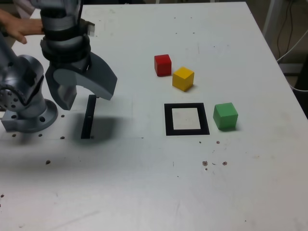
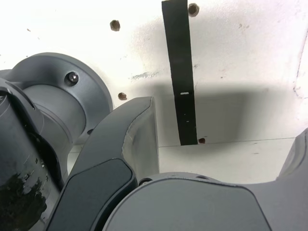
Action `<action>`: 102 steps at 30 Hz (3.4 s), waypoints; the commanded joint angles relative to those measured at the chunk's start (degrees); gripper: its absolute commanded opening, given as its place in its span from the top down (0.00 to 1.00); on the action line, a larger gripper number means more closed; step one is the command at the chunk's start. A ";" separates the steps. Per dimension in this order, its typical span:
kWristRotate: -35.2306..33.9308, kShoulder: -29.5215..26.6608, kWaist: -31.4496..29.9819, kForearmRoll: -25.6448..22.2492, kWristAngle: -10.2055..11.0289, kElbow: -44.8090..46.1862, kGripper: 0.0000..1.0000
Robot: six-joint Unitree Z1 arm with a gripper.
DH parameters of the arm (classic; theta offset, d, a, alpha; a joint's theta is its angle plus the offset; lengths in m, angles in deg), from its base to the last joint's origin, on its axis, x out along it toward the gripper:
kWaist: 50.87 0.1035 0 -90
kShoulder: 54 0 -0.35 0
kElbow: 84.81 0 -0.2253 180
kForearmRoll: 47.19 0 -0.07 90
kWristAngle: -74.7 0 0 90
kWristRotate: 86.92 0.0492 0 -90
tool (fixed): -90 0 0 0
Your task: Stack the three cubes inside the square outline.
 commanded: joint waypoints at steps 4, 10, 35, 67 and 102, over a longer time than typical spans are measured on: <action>0.12 -0.27 0.03 -0.82 -0.33 -0.07 0.01; 0.15 -0.28 0.03 -1.00 -0.68 -0.36 0.01; 17.76 15.92 19.52 -8.24 2.78 -28.37 0.02; 21.66 37.15 34.56 -6.94 4.84 -39.12 0.07; 20.75 43.07 33.02 -4.82 6.38 -41.59 0.45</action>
